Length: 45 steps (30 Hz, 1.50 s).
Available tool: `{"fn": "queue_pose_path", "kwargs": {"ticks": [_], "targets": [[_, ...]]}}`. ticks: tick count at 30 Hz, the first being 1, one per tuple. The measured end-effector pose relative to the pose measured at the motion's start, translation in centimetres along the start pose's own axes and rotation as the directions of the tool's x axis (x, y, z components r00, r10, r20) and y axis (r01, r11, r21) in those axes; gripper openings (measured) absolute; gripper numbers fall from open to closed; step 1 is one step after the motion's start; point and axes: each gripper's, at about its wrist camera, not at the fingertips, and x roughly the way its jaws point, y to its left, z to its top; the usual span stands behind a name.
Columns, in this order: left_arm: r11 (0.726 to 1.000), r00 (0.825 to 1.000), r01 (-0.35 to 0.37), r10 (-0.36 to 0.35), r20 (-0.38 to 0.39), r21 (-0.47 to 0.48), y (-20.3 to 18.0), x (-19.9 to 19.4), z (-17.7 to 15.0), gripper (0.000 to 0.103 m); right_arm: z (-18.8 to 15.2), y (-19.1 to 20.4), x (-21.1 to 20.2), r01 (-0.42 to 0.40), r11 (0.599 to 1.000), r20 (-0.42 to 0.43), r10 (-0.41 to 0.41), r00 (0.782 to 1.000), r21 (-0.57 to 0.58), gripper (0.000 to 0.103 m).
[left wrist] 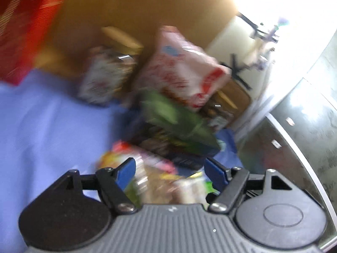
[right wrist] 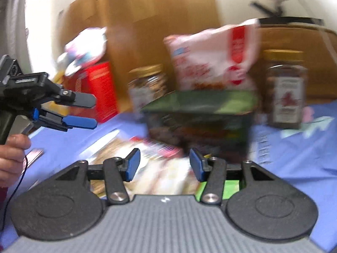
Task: Organize snacks
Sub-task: 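Carry the wafer packet into the dark tin box and open the left gripper, then grasp the clear sunflower-seed bag with the left gripper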
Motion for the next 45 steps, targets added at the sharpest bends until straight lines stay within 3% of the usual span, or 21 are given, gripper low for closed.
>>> {"fn": "queue_pose_path", "kwargs": {"ticks": [4,7,10,12,14,16,17,19,23,27,31,34,35,36,39,40,41,43,45], "targets": [[0.998,0.999,-0.037,0.038,0.006,-0.054,2.6,-2.2,-1.7,0.073,-0.2,4.1,2.7,-0.033,0.989,-0.057,0.025,0.998,-0.147,0.055],[0.998,0.999,-0.039,0.040,0.019,-0.056,3.1,-3.1,-2.7,0.073,0.3,5.5,4.5,-0.058,0.984,-0.092,0.043,0.995,-0.167,0.055],[0.998,0.999,-0.034,0.035,0.021,-0.059,3.3,-3.5,-3.3,0.073,0.5,7.2,5.8,-0.020,0.968,-0.069,0.002,0.998,-0.252,0.065],[0.997,0.999,-0.028,0.029,0.016,-0.067,3.6,-3.7,-3.7,0.073,0.2,7.7,6.2,-0.002,0.956,-0.066,-0.019,0.998,-0.294,0.066],[0.997,1.000,-0.028,0.029,0.010,-0.077,4.0,-3.8,-4.0,0.073,0.0,7.9,6.6,0.012,0.948,-0.064,-0.034,0.997,-0.318,0.061],[0.996,1.000,-0.026,0.027,0.007,-0.083,4.3,-4.1,-4.2,0.073,-0.1,7.8,6.4,0.008,0.951,-0.054,-0.026,0.998,-0.308,0.044],[0.996,1.000,-0.023,0.024,0.008,-0.085,4.5,-4.3,-4.3,0.073,0.0,8.0,5.8,0.014,0.948,-0.039,-0.028,0.999,-0.317,0.028],[0.996,1.000,-0.012,0.013,0.009,-0.086,4.4,-4.4,-4.3,0.073,-0.1,8.5,4.7,0.017,0.938,-0.016,-0.024,1.000,-0.345,0.023],[0.997,1.000,0.020,-0.021,-0.006,-0.077,3.9,-4.1,-4.5,0.076,-1.1,9.6,1.7,-0.015,0.917,-0.002,0.015,1.000,-0.399,0.019],[0.996,0.997,0.056,-0.059,-0.055,-0.066,2.9,-3.0,-5.1,0.076,-2.8,10.4,-0.4,-0.076,0.902,-0.033,0.068,0.997,-0.426,0.019],[0.995,0.989,0.084,-0.090,-0.115,-0.054,1.4,-1.6,-6.2,0.076,-4.2,10.8,-1.0,-0.083,0.897,-0.041,0.073,0.996,-0.434,0.020],[0.997,0.983,0.069,-0.074,-0.166,-0.031,0.2,-0.4,-6.9,0.057,-4.7,11.2,-1.3,-0.074,0.897,-0.026,0.069,0.997,-0.436,0.020],[0.997,0.980,0.065,-0.069,-0.184,-0.030,0.1,0.0,-7.1,0.044,-4.8,11.2,-1.3,-0.073,0.898,-0.023,0.070,0.997,-0.434,0.020],[0.998,0.977,0.062,-0.067,-0.201,-0.032,0.0,0.4,-7.3,0.037,-4.9,11.2,-1.3,-0.079,0.898,-0.029,0.073,0.997,-0.433,0.020],[0.998,0.976,0.038,-0.046,-0.213,-0.045,0.0,0.9,-7.6,0.025,-5.5,11.3,-1.4,-0.089,0.886,-0.051,0.074,0.996,-0.455,0.024],[0.998,0.977,0.027,-0.037,-0.212,-0.049,0.2,0.9,-7.7,0.020,-5.6,11.3,-1.5,-0.101,0.884,-0.066,0.080,0.995,-0.457,0.032],[0.999,0.976,0.006,-0.016,-0.215,-0.046,0.4,0.8,-7.7,0.014,-5.7,10.9,-1.8,-0.105,0.889,-0.073,0.080,0.994,-0.446,0.049],[0.997,0.974,0.011,-0.029,-0.224,-0.078,1.1,0.9,-7.9,0.014,-5.9,9.9,-2.1,-0.092,0.906,-0.080,0.065,0.995,-0.414,0.064],[0.996,0.974,0.019,-0.038,-0.222,-0.088,1.5,0.8,-8.0,0.014,-5.8,8.3,-1.7,-0.082,0.932,-0.128,0.039,0.991,-0.354,0.064]]}}
